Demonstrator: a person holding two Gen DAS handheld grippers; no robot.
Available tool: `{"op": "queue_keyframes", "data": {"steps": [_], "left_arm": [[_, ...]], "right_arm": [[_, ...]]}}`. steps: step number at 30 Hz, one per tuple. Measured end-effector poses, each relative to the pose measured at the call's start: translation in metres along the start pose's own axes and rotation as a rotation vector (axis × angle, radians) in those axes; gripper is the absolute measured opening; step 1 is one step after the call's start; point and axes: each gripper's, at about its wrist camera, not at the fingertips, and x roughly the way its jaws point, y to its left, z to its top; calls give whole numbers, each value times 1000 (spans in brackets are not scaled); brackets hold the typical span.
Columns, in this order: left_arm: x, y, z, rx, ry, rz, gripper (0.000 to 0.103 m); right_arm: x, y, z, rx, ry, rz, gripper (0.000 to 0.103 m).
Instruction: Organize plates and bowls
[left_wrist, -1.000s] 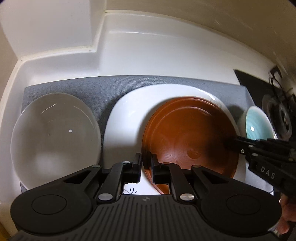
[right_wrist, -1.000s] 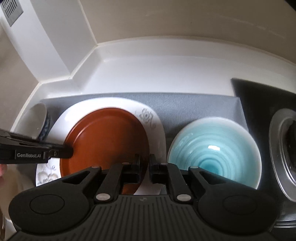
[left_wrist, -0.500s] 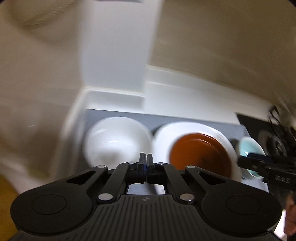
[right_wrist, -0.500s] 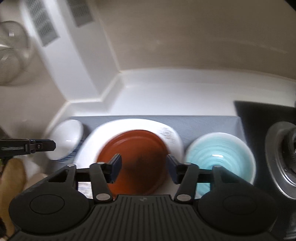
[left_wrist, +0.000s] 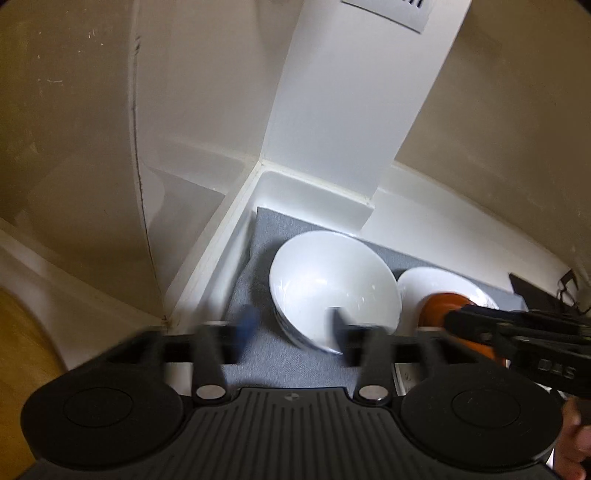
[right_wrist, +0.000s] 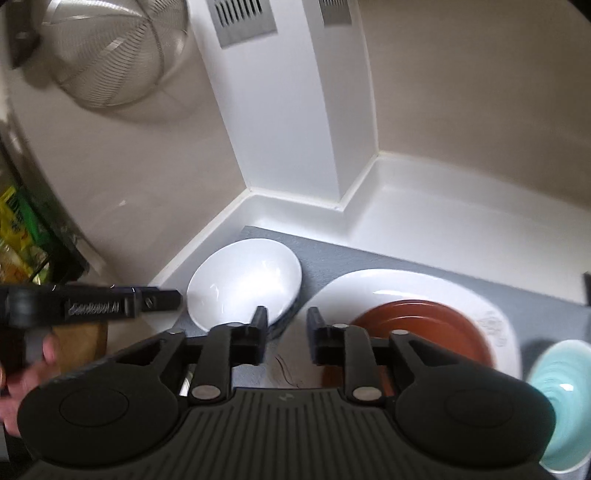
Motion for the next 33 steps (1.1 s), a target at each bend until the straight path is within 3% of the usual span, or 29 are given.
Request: {"op": "queue_keyframes", "data": {"steps": [1, 4, 7, 9, 11, 16, 26, 33], "left_arm": [[1, 2, 0, 1, -3, -6, 64], [6, 5, 1, 0, -1, -9, 62], [19, 10, 4, -22, 30, -6, 52], [28, 14, 5, -50, 75, -29, 31], [35, 14, 4, -38, 84, -29, 17], [41, 14, 5, -47, 78, 0, 16], [40, 39, 3, -180, 156, -34, 10], [21, 42, -6, -175, 160, -61, 10]], "right_arm": [[6, 1, 1, -1, 7, -2, 45], [24, 5, 7, -21, 25, -15, 44], [39, 6, 11, -19, 40, -8, 44], [53, 5, 13, 0, 62, 0, 44], [63, 4, 13, 22, 85, 7, 43], [75, 7, 12, -1, 87, -37, 14], [59, 11, 9, 7, 76, -12, 11], [39, 18, -3, 35, 62, -2, 11]]}}
